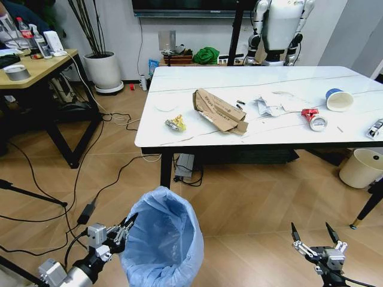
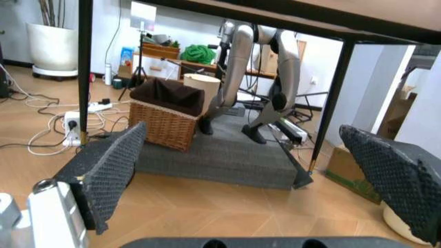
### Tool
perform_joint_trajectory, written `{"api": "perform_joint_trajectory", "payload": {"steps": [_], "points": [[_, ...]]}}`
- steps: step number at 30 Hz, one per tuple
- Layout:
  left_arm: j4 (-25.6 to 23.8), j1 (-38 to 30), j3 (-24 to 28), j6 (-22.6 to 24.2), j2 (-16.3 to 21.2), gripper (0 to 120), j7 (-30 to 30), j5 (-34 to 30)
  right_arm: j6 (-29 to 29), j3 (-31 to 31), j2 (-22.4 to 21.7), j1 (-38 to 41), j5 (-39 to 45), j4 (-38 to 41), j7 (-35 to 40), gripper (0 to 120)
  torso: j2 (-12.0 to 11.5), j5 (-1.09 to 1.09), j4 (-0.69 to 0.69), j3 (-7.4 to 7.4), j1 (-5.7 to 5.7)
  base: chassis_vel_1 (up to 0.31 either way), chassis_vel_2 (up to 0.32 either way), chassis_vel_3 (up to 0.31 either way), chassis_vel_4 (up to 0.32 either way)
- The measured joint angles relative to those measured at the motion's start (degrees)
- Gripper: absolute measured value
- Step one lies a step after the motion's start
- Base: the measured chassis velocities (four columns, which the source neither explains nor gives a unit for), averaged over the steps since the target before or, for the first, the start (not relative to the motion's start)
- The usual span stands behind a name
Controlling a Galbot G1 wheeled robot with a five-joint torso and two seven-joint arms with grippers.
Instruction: Pick up the trash bin and place the trash from the table into it.
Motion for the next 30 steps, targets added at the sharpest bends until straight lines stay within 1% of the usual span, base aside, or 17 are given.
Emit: {"api": "perform_joint_trajectory", "payload": {"steps": [5, 9, 12, 13, 19, 21, 26, 30], "points": [[0.0, 0.0, 0.1, 0.1, -0.1, 0, 0.0, -0.2, -0.1, 0.1, -0.1, 0.0, 0.0, 0.2, 0.0, 100, 1.4, 0.00, 0.00, 0.92, 0.52, 0.000, 0.000, 0.000, 0.000], [0.0, 0.0, 0.1, 0.1, -0.1, 0, 0.0, -0.2, -0.1, 0.1, -0.1, 0.0, 0.1, 0.3, 0.0, 100, 2.1, 0.00, 0.00, 1.36, 0.69, 0.000, 0.000, 0.000, 0.000], [0.0, 0.2, 0.1, 0.2, 0.1, 0, -0.2, -0.4, -0.1, 0.1, 0.0, -0.1, 0.0, 0.4, 0.0, 100, 3.2, 0.00, 0.00, 2.12, 1.13, 0.000, 0.000, 0.000, 0.000], [0.0, 0.2, 0.1, 0.2, 0.1, 0, -0.2, -0.4, -0.1, 0.1, 0.0, -0.1, 0.0, 0.4, 0.0, 100, 3.2, 0.00, 0.00, 2.12, 1.13, 0.000, 0.000, 0.000, 0.000], [0.0, 0.3, 0.3, 0.2, 0.0, 0, -0.2, -0.5, -0.1, 0.1, 0.2, -0.1, -0.1, 0.4, 0.0, 100, 5.0, 0.00, 0.00, 3.09, 1.88, 0.000, 0.000, 0.000, 0.000], [0.0, 0.3, 0.3, 0.2, 0.0, 0, -0.2, -0.5, -0.1, 0.1, 0.2, -0.2, -0.1, 0.4, 0.0, 100, 5.1, 0.00, 0.00, 3.17, 1.94, 0.000, 0.000, 0.000, 0.000], [-0.2, 0.3, 0.2, 0.4, 0.1, 0, -0.4, -0.9, -0.1, 0.1, 0.1, -0.1, -0.2, 0.7, 0.0, 100, 6.7, 0.00, 0.00, 4.12, 2.54, 0.000, 0.000, 0.000, 0.000], [-0.2, 0.3, 0.2, 0.4, 0.0, 0, -0.4, -1.0, -0.2, 0.1, 0.1, -0.1, -0.2, 0.7, 0.0, 100, 7.5, 0.00, 0.00, 4.59, 2.89, 0.000, 0.000, 0.000, 0.000]]}}
